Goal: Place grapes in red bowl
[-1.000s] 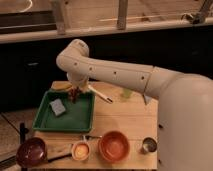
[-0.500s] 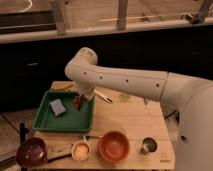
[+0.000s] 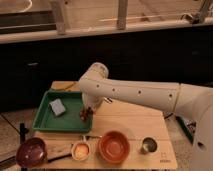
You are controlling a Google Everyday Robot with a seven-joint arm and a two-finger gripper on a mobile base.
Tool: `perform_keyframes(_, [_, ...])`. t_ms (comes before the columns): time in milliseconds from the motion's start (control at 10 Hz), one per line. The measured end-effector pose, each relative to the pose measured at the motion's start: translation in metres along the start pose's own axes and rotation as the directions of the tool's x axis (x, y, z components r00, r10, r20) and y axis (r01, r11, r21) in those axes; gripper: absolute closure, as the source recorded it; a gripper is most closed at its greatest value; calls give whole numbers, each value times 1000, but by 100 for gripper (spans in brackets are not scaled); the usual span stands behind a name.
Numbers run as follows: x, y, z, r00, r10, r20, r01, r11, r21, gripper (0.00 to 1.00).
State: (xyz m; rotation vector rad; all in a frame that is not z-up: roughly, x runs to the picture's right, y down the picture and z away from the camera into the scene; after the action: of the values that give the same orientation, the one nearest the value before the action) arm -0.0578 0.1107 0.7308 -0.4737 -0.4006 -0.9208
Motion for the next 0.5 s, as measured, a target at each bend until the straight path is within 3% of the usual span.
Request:
perform_keyframes(100, [-2,9,7,999,7,34,-6,1000,-11,99])
perform_keyframes(300, [4,38,14,997,37,66,-34,998,-47,99])
perform_keyframes(500, [4,51,18,995,53,84,-48,997,-60,99])
